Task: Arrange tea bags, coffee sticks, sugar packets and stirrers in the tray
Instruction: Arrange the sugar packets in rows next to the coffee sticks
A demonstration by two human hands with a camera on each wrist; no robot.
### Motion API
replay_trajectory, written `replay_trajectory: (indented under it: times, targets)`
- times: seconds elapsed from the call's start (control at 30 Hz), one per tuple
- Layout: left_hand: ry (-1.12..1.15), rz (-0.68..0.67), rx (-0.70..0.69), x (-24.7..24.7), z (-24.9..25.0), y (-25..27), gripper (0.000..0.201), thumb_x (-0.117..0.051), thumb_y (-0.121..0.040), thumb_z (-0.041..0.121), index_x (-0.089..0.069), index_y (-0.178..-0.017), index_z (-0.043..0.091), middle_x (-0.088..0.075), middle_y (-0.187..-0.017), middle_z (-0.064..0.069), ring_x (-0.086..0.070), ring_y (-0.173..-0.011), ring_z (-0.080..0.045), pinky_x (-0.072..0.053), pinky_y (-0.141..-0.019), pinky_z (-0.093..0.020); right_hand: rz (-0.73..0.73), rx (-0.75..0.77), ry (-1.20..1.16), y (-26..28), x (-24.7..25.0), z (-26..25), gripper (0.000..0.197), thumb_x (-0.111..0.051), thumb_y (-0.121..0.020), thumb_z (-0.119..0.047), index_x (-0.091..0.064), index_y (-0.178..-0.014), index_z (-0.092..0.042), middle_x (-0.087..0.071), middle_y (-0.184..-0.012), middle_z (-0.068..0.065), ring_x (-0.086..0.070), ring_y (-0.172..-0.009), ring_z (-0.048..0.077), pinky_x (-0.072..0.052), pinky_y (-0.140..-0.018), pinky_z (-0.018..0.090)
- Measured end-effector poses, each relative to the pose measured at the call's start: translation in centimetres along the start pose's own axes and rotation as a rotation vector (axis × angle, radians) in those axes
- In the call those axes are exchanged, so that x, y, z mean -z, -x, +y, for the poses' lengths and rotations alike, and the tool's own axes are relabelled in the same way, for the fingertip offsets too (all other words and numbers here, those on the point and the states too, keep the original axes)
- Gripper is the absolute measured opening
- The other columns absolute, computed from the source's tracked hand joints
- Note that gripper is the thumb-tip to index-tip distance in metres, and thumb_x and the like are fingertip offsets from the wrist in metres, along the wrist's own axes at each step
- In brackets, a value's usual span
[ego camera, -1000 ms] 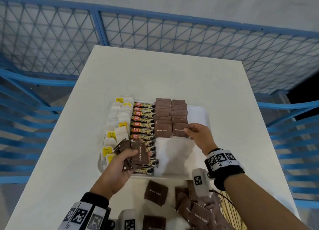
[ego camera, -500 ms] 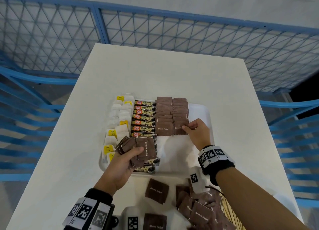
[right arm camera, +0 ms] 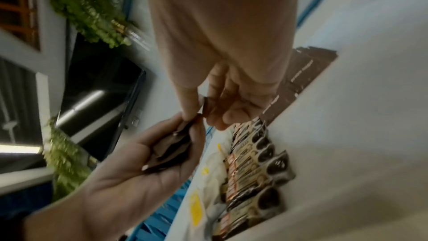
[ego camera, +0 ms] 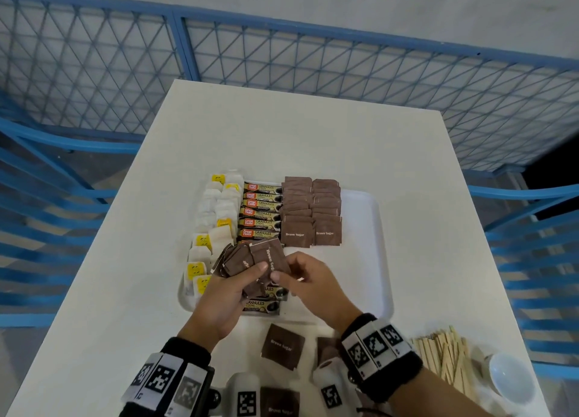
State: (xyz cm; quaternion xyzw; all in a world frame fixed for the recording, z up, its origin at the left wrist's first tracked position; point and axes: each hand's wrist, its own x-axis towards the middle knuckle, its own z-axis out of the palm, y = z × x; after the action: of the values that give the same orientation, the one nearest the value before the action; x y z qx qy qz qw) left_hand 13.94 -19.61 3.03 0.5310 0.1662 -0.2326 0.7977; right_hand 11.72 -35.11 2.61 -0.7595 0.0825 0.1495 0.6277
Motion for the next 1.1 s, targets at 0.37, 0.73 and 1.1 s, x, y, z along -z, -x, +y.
replay_trajectory:
  times: [0.37, 0.73, 1.1]
  targets:
    - [0.209, 0.034, 0.096, 1.2, 0.3, 0.2, 0.022, -0.044, -0.092, 0.003, -0.061, -0.105, 0.007, -0.069, -0.09, -0.015, -0.071, -0.085, -0.03, -0.06, -0.067, -0.032, 0.261, -0.068, -0.122, -2.2, 3.9, 1.1, 0.01, -0.063, -0.086, -0.007, -0.063, -0.084, -0.017, -0.068, -0.078, 0.004, -0.057, -0.067, 0.011, -0.047, -0.062, 0.019]
    - [0.125, 0.107, 0.126, 1.2, 0.3, 0.0, 0.037, -0.055, -0.086, 0.0, -0.056, -0.123, 0.007, -0.065, -0.115, -0.02, -0.061, -0.108, -0.034, -0.052, -0.082, -0.041, 0.294, -0.05, 0.362, -5.2, 5.4, 2.7, 0.007, -0.07, -0.081, -0.011, -0.068, -0.088, -0.008, -0.061, -0.074, -0.003, -0.051, -0.066, 0.004, -0.038, -0.059, -0.001]
    - [0.043, 0.066, 0.02, 0.8, 0.0, 0.1, 0.023, -0.058, -0.085, -0.002, -0.063, -0.098, 0.017, -0.074, -0.077, 0.0, -0.071, -0.07, -0.012, -0.054, -0.05, -0.025, 0.41, -0.026, 0.283, -6.0, 4.1, 3.5, 0.02, -0.072, -0.078, -0.006, -0.061, -0.095, -0.003, -0.058, -0.074, 0.002, -0.054, -0.068, 0.013, -0.041, -0.057, 0.002]
